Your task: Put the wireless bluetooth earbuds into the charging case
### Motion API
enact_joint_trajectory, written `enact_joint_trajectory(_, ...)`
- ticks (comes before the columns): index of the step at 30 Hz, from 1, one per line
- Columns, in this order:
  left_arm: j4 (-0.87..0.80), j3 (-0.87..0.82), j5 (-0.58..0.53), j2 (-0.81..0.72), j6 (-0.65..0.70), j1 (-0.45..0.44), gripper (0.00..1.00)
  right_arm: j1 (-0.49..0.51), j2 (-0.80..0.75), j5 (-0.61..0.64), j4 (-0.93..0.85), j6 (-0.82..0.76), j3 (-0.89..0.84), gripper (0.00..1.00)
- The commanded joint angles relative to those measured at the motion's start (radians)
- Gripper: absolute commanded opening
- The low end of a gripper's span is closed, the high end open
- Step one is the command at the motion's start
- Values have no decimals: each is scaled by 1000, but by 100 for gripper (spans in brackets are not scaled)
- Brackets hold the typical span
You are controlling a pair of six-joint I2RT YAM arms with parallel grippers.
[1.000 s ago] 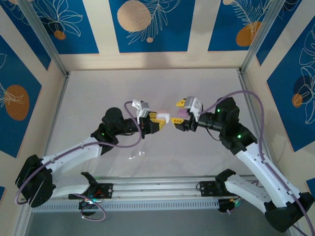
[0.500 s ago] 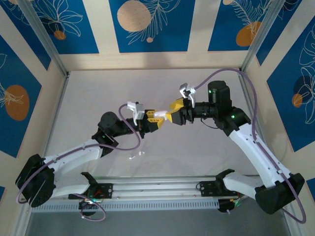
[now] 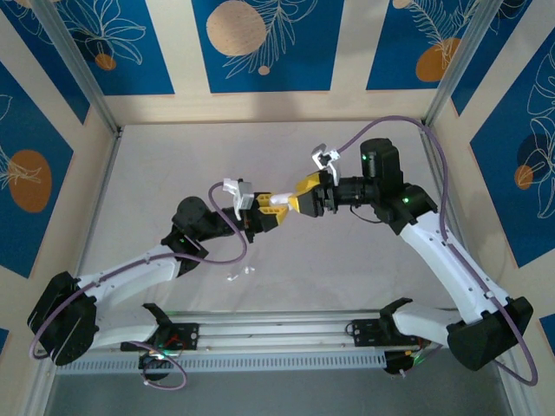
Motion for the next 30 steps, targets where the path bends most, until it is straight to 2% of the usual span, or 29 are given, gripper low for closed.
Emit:
enact_joint_trajectory(1,50,4,56,-19,-5,-6,8,-1,29,69,17,30,32,62)
enact_joint_trajectory(11,35,-8,44,-40,5,-7,9,-2,57,115,9,50,71,62)
enact_joint_trajectory(17,10,-9,21,-54,23,-6,10,-4,53,114,19,74,95,69)
enact_joint_trajectory(20,-28,-16,-27,-73,42,-6,11,-12,23,114,40,122,114,73)
enact_joint_trajectory(23,-66,-31,-112,-109,63,-6,11,-27,-18,233,17,168,132,76)
enact_joint_trajectory(27,-164,-37,-238,-182,97,-5,11,-124,-45,331,-37,261,95,68)
enact_joint_trajectory(30,-214,-50,-306,-249,135,-5,11,-221,-13,275,-74,359,18,58)
